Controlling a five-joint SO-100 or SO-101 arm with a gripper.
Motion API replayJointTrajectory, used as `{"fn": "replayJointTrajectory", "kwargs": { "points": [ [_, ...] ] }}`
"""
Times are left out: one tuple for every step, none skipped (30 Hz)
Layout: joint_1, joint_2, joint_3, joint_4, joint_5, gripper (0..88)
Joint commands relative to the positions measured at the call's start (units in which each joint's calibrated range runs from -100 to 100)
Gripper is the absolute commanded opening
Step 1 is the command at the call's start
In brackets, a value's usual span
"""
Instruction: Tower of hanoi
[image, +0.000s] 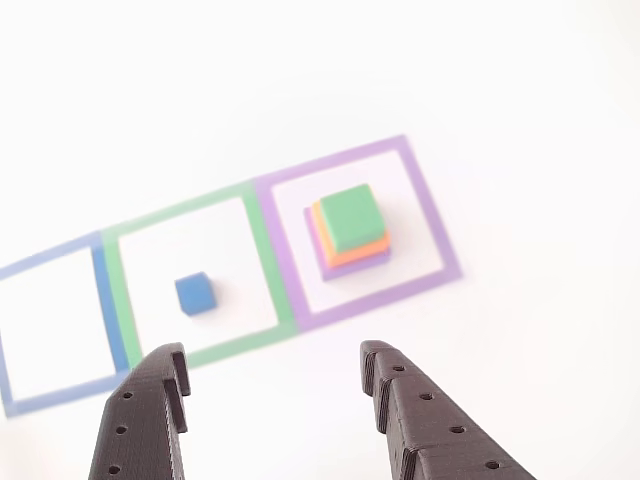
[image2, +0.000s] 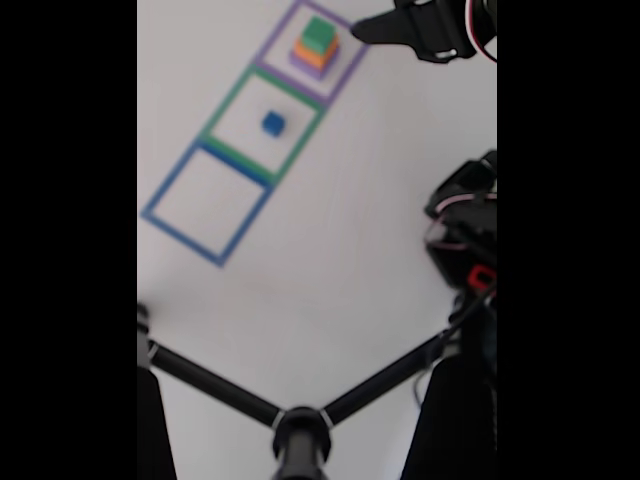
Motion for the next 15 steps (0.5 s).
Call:
{"fn": "replayJointTrajectory", "kwargs": {
  "points": [
    [3.1,0.2,-1.9,1.3,0.0,17.4],
    [3.7,0.2,-1.6,1.3,0.0,17.2],
    [4.0,0.2,-1.2,1.3,0.0,17.1],
    [4.5,0.2,-0.8,1.1,0.0,17.2],
    [5.0,0.2,-0.3,1.0,0.0,17.2],
    [5.5,0.2,0.4,0.6,0.0,17.3],
    [6.0,0.1,1.3,0.0,0.0,17.4],
    [6.5,0.0,2.5,-0.7,0.0,17.4],
    [7.0,-0.2,3.8,-1.6,0.0,17.4],
    [7.5,-0.4,5.5,-2.7,0.0,17.4],
    [8.0,-0.7,7.4,-3.9,0.0,17.4],
    [8.4,-1.1,9.5,-5.4,0.0,17.4],
    [8.9,-1.4,11.5,-6.7,0.0,17.6],
    [9.4,-1.9,13.8,-8.4,0.0,17.8],
    [9.8,-2.3,15.9,-9.9,0.0,18.1]
  ]
}}
